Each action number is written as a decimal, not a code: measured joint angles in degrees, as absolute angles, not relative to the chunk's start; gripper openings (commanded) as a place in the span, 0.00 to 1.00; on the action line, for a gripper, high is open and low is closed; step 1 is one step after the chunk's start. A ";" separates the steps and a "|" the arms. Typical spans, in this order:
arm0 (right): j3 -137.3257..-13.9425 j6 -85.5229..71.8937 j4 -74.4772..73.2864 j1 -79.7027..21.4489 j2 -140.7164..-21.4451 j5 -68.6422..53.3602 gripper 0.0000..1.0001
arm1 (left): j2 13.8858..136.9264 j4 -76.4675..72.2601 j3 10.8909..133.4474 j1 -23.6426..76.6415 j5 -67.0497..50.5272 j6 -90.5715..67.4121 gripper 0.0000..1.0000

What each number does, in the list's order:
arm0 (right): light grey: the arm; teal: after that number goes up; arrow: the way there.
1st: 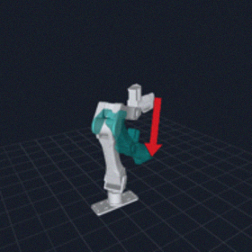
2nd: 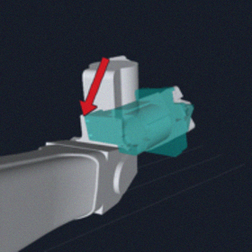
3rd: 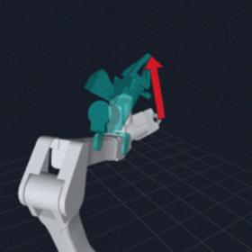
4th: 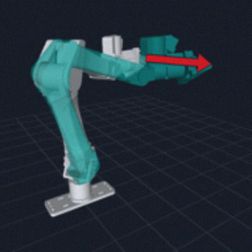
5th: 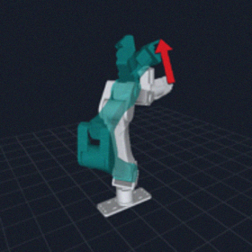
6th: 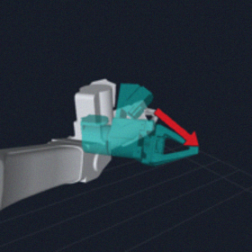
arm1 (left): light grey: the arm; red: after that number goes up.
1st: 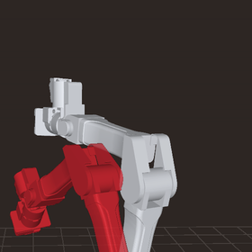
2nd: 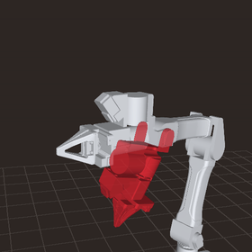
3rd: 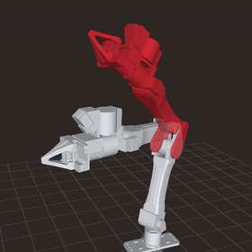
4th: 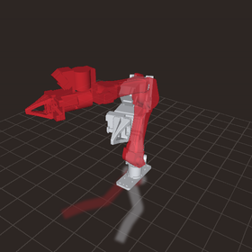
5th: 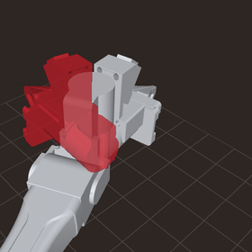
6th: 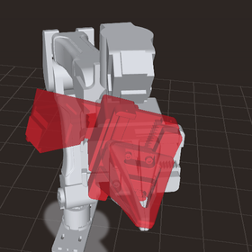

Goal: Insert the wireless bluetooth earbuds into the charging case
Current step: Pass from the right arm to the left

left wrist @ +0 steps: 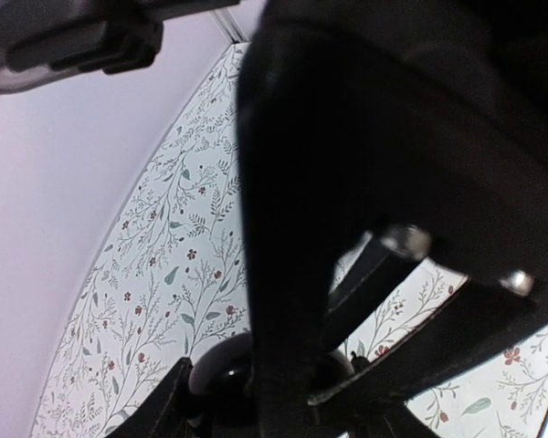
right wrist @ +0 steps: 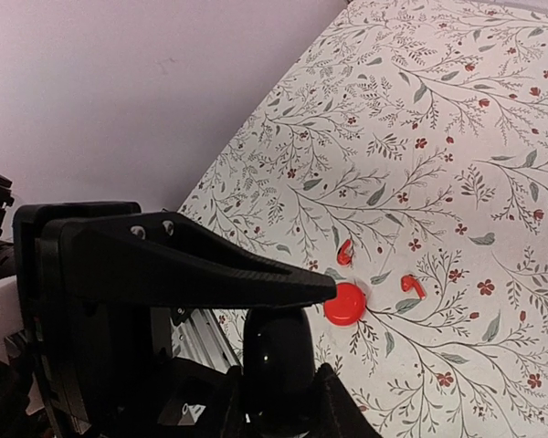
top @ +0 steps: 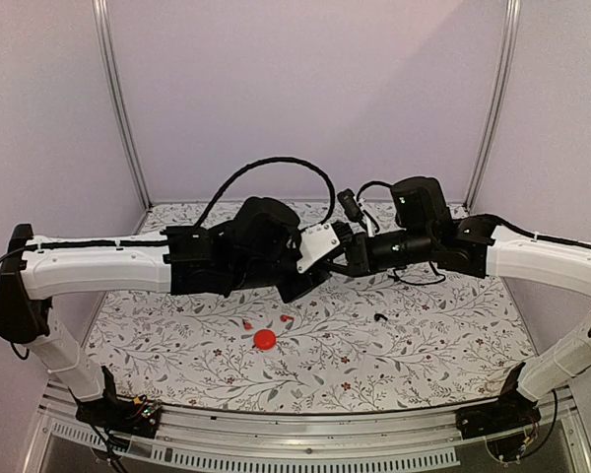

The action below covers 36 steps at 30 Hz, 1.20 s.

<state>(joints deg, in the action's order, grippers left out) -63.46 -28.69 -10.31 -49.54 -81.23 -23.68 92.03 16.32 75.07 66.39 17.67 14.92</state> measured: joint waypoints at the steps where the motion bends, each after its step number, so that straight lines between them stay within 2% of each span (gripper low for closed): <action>1: -63.46 -28.73 -10.31 -49.54 -81.23 -23.77 0.38 | 92.03 16.25 75.07 66.39 17.67 14.90 0.38; 3: -63.48 -28.75 -10.28 -49.58 -81.23 -24.21 0.49 | 91.98 16.12 75.05 66.39 17.65 14.81 0.37; 6: -63.51 -28.75 -9.85 -49.47 -81.21 -24.84 0.59 | 91.13 14.76 73.78 66.28 16.64 14.50 0.35; 11: -63.40 -26.74 -8.80 -49.32 -79.72 -27.53 0.66 | 86.04 12.10 68.66 64.01 7.20 12.80 0.33; 19: -58.24 -9.54 -5.34 -49.32 -64.77 -30.06 0.67 | 75.46 8.45 62.76 52.25 -26.92 7.29 0.35; 25: -55.35 7.68 -4.67 -51.44 -59.75 -33.17 0.66 | 75.31 6.13 62.61 49.98 -50.00 1.96 0.34; 31: -58.48 20.40 -7.90 -57.69 -61.76 -32.91 0.62 | 76.40 6.37 62.63 50.06 -63.75 -0.71 0.35; 36: -63.61 27.49 -11.51 -62.67 -65.08 -31.09 0.60 | 77.06 7.88 63.70 50.72 -69.52 -1.06 0.35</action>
<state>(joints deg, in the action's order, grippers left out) -63.61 27.49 -11.51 -62.67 -65.08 -31.09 77.06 7.88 63.70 50.72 -69.52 -1.06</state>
